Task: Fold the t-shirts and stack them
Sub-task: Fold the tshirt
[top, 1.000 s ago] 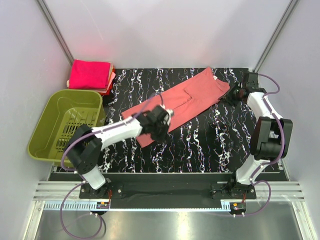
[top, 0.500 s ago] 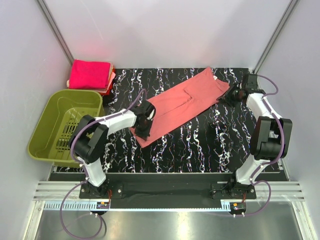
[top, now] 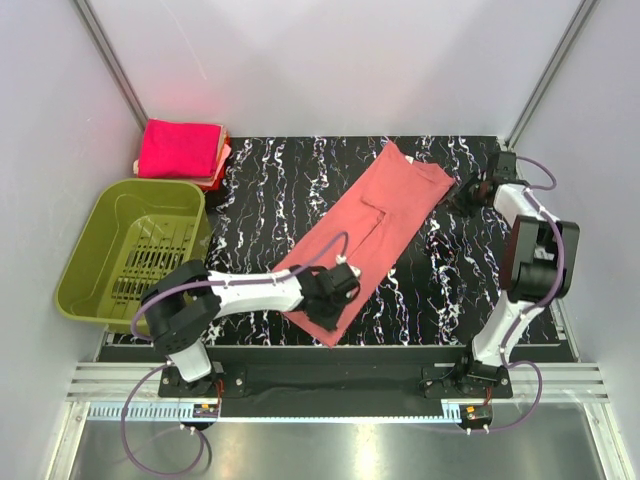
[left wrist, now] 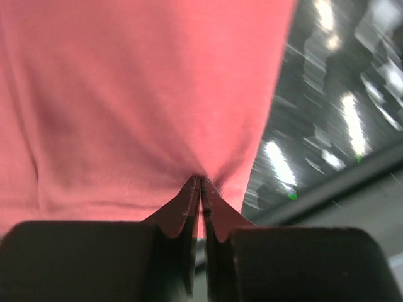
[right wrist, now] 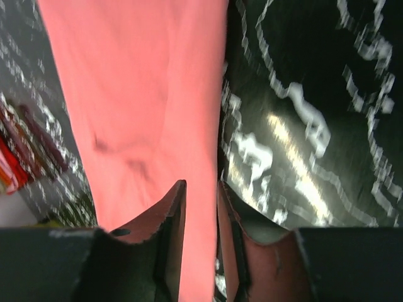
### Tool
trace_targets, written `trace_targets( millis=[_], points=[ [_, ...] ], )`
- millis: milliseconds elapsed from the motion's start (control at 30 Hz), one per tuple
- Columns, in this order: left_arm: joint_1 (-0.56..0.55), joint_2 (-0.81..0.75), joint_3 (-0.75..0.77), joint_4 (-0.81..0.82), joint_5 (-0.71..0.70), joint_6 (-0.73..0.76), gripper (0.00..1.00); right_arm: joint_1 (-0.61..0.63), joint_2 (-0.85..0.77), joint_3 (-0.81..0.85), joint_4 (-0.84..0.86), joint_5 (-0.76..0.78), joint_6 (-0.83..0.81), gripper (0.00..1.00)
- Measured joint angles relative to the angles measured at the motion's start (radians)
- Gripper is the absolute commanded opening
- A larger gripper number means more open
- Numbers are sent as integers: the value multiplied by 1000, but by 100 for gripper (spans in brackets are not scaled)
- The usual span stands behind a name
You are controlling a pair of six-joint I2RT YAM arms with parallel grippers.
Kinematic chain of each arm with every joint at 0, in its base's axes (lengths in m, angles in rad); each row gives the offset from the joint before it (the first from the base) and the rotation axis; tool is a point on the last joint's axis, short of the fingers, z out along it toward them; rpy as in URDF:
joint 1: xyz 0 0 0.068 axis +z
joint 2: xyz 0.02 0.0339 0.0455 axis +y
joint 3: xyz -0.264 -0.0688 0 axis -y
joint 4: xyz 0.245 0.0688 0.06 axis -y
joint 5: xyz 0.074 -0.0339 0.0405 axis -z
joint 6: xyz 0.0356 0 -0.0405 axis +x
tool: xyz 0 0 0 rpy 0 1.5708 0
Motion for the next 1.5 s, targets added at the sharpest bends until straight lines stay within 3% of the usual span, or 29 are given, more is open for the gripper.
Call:
trace_targets(
  millis=[67,133,200,467,767,867,900,933,1100,1200,1333,1500],
  points=[
    [-60,8,10,-2,17,-27,12,-16,61,36,31,3,-3,38],
    [-79,19,29,-11,38,-40,15,-34,113,51,77,-15,-3,50],
    [-77,22,51,-29,50,-45,18,-51,148,51,126,-48,-4,53],
    [-71,23,177,-52,87,-23,18,-86,309,190,239,-124,-6,50],
    [-70,129,169,-43,96,-5,15,-93,441,323,259,-153,1,46],
    [-69,132,154,-31,108,-6,14,-95,488,375,263,-168,14,37],
    [-69,132,153,-25,111,-8,12,-97,500,391,266,-175,17,22],
    [-69,132,150,-17,116,-11,11,-97,511,403,265,-174,16,16],
    [-71,128,132,28,136,-43,10,-100,583,499,237,-184,37,5],
    [-77,128,114,108,158,-88,21,-99,656,620,204,-200,49,0],
    [-85,132,109,200,189,-146,24,-99,751,772,187,-222,88,6],
    [-83,180,247,215,233,-152,29,-98,892,1033,125,-232,126,32]
  ],
)
